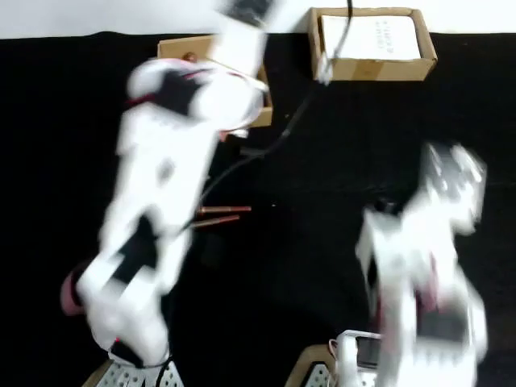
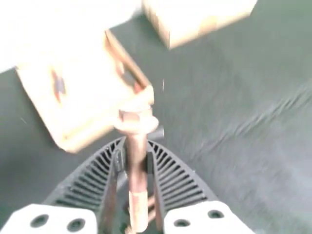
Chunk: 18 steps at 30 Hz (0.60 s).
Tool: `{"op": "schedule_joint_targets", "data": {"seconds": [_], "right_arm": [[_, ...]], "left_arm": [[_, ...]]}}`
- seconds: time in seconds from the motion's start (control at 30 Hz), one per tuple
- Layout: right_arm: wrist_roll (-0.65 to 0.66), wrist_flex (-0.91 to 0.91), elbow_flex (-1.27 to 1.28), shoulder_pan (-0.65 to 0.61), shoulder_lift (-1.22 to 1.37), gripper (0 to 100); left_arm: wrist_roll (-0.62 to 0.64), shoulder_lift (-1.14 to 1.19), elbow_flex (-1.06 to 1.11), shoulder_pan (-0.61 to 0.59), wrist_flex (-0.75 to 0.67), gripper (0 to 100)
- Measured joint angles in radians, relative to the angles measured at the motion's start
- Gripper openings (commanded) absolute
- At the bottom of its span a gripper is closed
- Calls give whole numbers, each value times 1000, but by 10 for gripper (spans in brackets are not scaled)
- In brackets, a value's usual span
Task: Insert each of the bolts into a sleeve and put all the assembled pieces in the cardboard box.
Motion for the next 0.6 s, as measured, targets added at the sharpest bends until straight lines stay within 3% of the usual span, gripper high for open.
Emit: {"op": "schedule_joint_targets", "data": {"seconds": [0.17, 0.27, 0.4, 0.6], "right_arm": [[0, -43, 155, -77, -348, 7], [0, -114, 273, -94, -382, 7], [0, -347, 411, -103, -391, 7], [81, -694, 600, -160, -388, 7]], "left_arm": [[0, -262, -2, 69, 0, 8], [0, -345, -2, 152, 0, 8], [49, -390, -2, 227, 0, 8], [143, -399, -2, 236, -48, 8]]}}
